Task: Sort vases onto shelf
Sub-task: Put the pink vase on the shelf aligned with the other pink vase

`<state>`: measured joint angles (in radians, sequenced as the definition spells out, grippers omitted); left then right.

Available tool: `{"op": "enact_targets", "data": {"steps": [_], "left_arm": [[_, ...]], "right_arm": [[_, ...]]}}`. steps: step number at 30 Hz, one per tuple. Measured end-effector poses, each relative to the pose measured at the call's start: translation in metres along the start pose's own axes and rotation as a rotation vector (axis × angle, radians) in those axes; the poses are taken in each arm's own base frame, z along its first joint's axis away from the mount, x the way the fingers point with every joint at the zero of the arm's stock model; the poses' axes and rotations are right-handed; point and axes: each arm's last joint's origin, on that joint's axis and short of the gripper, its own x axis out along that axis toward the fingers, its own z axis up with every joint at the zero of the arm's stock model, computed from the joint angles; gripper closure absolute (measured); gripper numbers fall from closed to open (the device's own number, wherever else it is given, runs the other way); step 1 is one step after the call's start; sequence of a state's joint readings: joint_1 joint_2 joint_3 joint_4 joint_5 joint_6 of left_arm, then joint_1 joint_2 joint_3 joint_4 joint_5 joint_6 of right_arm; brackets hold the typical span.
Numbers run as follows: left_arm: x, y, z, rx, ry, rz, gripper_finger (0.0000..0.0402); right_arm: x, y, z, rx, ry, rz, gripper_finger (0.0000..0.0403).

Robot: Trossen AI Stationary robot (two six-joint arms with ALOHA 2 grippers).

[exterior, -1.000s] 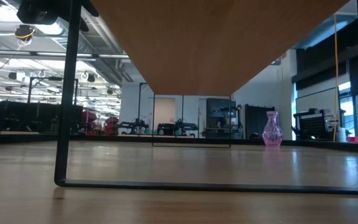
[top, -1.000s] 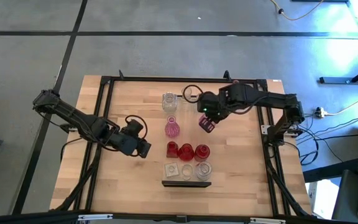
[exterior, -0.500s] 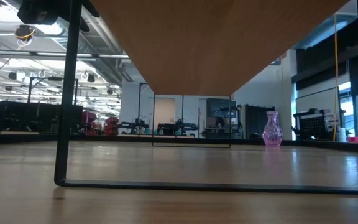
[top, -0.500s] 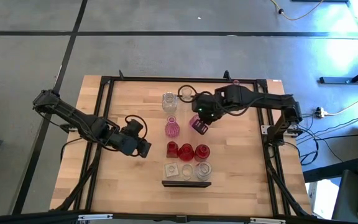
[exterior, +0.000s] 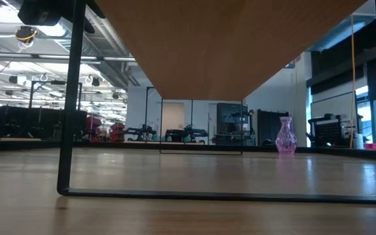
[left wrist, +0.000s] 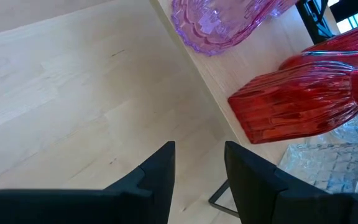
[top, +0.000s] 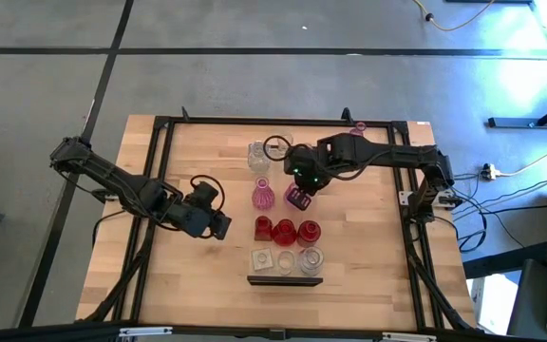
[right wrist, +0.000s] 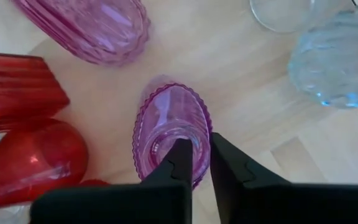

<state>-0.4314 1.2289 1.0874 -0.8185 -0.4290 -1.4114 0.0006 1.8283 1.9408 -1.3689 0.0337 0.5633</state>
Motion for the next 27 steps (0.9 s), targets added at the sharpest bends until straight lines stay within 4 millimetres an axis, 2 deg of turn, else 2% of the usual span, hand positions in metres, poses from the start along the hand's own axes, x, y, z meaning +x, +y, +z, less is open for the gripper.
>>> {"op": "enact_targets", "data": {"steps": [8,13,17,21,25,27], "left_arm": [[0.000,0.000,0.000,0.000,0.000,0.000,0.0270],[0.000,0.000,0.000,0.000,-0.001,0.000,0.0270],[0.000,0.000,0.000,0.000,-0.006,0.001,0.0270],[0.000,0.000,0.000,-0.001,-0.006,0.001,0.0270],[0.000,0.000,0.000,0.000,-0.013,0.002,0.0270],[0.000,0.000,0.001,-0.001,-0.025,0.004,0.0270]], "right_arm": [[0.000,0.001,0.001,0.005,-0.008,0.005,0.0306],[-0.002,0.000,0.001,0.007,-0.023,0.005,0.0276],[-0.013,0.001,0.003,0.010,-0.056,0.014,0.0268],[-0.031,0.000,0.004,0.024,-0.083,0.020,0.0267],[-0.050,-0.003,-0.009,0.065,-0.059,-0.105,0.0275],[-0.053,0.001,-0.014,0.063,-0.119,-0.151,0.0283]]}}
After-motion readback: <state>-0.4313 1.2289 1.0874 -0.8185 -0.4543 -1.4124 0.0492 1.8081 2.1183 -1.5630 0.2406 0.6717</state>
